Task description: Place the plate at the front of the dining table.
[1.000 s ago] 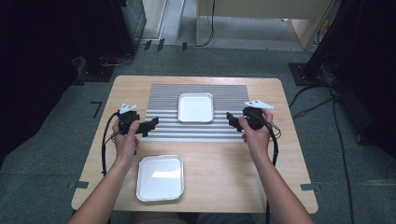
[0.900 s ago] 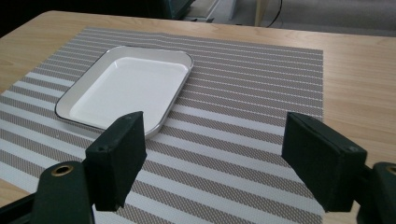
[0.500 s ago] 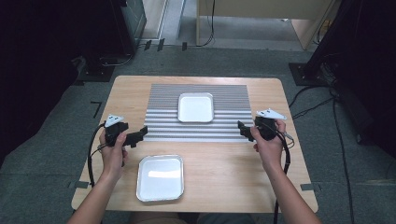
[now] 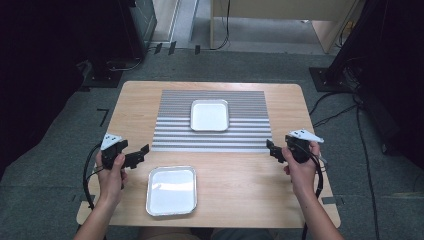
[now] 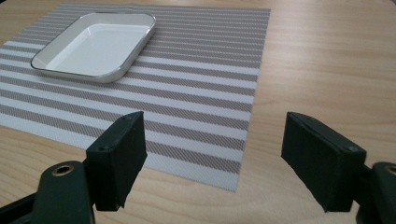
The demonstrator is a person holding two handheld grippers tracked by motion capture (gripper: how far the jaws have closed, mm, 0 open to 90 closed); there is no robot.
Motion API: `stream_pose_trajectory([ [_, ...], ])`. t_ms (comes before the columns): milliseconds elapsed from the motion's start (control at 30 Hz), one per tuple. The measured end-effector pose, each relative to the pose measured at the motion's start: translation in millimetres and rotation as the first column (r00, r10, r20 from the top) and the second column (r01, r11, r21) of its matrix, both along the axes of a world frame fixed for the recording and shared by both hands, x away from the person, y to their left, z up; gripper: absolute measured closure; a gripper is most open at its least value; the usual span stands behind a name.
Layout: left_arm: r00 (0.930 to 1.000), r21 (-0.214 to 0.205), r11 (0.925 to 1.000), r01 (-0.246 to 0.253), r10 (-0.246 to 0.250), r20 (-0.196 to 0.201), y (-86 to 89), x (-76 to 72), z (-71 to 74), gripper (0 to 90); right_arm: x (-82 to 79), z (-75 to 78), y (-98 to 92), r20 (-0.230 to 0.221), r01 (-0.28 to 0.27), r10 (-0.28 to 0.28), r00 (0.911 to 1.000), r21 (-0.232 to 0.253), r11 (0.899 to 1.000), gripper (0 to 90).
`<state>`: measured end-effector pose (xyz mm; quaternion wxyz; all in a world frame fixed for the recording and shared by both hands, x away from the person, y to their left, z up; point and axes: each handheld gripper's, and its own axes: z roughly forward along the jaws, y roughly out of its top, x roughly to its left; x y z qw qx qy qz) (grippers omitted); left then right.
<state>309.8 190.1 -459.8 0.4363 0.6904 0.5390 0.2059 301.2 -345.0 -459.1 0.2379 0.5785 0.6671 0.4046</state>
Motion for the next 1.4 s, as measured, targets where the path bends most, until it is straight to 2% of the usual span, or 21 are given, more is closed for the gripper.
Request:
stream_pose_trajectory([
  [300, 0.9998, 0.009, 0.9999, -0.011, 0.011, -0.013, 16.0, -15.9, -13.4, 11.0, -23.5, -15.1, -28.5, -0.02, 0.041, -0.04, 0.999, 0.014, 0.999, 22.7],
  [500, 0.9991, 0.007, 0.9991, -0.042, 0.042, -0.01, 30.3, -28.7, -25.1, 11.0, -41.0, -25.3, -49.4, -0.037, 0.07, -0.07, 0.9969, 0.012, 0.997, 23.0],
  [700, 0.9966, 0.007, 0.9972, -0.075, 0.075, -0.033, 45.1, -39.4, -38.1, 11.1, -56.5, -33.2, -63.2, -0.054, 0.091, -0.09, 0.9945, 0.014, 0.996, 23.2],
  [800, 0.9965, 0.008, 0.9975, -0.07, 0.071, -0.044, 50.2, -43.2, -41.0, 11.1, -63.9, -37.0, -67.8, -0.055, 0.092, -0.091, 0.9943, 0.009, 0.996, 23.2],
  [1133, 0.995, 0.077, 0.9936, -0.082, 0.086, -0.051, 66.1, -59.8, -49.9, 11.2, -87.2, -49.7, -78.6, -0.07, 0.103, -0.103, 0.9922, -0.005, 0.995, 23.0],
  [1200, 0.9946, 0.102, 0.9912, -0.084, 0.09, -0.053, 68.2, -62.8, -51.8, 11.2, -92.4, -51.2, -79.7, -0.073, 0.101, -0.101, 0.9922, -0.011, 0.995, 23.0],
  [1267, 0.9946, 0.11, 0.9905, -0.082, 0.088, -0.054, 69.3, -64.9, -52.5, 11.2, -97.4, -53.7, -79.9, -0.077, 0.096, -0.097, 0.9923, -0.019, 0.995, 22.9],
  [1400, 0.9952, 0.163, 0.9837, -0.076, 0.085, -0.048, 69.1, -69.3, -53.3, 11.2, -105.2, -61.3, -79.0, -0.105, 0.094, -0.099, 0.9895, -0.05, 0.994, 22.8],
])
